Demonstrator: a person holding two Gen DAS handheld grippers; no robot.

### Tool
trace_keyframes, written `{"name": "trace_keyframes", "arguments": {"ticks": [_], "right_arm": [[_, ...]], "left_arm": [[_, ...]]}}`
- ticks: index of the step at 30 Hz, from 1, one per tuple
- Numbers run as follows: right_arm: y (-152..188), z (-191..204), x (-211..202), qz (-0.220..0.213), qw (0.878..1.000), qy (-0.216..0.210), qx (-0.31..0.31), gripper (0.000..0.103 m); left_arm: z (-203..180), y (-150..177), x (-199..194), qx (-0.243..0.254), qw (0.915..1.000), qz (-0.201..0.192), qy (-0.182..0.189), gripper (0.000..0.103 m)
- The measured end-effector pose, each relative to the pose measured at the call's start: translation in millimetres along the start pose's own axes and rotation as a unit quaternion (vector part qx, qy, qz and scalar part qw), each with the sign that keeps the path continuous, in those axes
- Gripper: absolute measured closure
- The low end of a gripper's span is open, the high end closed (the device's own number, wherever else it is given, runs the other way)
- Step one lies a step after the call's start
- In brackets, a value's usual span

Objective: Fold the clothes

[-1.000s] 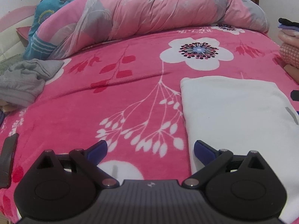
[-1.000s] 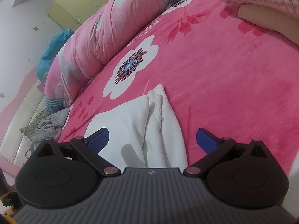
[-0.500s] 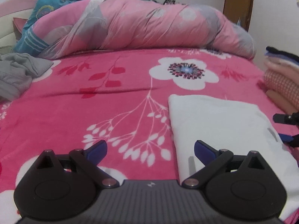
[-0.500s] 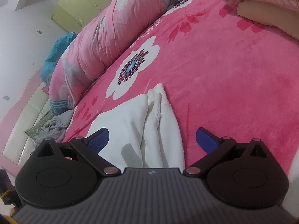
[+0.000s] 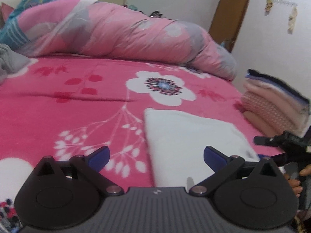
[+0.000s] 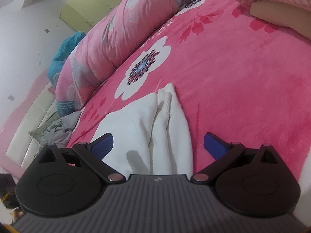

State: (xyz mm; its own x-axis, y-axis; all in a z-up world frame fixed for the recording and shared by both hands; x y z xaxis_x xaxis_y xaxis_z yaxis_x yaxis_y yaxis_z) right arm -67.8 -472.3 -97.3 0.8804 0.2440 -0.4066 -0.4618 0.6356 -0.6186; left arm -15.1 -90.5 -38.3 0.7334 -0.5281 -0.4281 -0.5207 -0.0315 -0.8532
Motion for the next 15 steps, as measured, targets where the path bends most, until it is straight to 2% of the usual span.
{"name": "trace_keyframes", "arguments": {"ticks": [4, 7, 9, 11, 15], "right_arm": [[3.3, 3.1, -4.2, 0.022, 1.000, -0.020, -0.011, 0.008], [3.2, 3.4, -6.5, 0.040, 0.999, -0.030, -0.021, 0.016], [0.7, -0.2, -7.5, 0.051, 0.998, -0.034, -0.019, 0.022], [-2.4, -4.2, -8.2, 0.063, 0.997, -0.044, -0.015, 0.027], [-7.7, -11.1, -5.2, 0.086, 0.994, -0.066, -0.002, 0.028]], "left_arm": [[5.0, 2.5, 7.0, -0.017, 0.9993, 0.009, 0.034, 0.004], [11.7, 6.3, 15.1, -0.015, 0.9987, 0.027, 0.041, 0.023], [19.2, 8.3, 21.1, -0.028, 0.9970, 0.045, 0.055, 0.043], [27.4, 9.2, 28.1, -0.045, 0.9942, 0.064, 0.073, 0.047], [43.5, 11.1, 49.7, -0.091, 0.9854, 0.100, 0.103, 0.047]]}}
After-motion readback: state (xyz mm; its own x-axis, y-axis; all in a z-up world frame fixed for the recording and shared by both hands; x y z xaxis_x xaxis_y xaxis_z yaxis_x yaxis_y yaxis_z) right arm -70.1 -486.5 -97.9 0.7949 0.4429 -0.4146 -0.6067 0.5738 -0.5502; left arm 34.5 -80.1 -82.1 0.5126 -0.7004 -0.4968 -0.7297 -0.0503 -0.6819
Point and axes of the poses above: each gripper's, at about its wrist camera, not at the fingertips, and x roughly the way its jaws point, z to its left, y to its underside, the point moved 2 cm from there along x, roughly the way its jaws point, and after that the axes turned 8 degrees about -z, right-handed, at the moved point
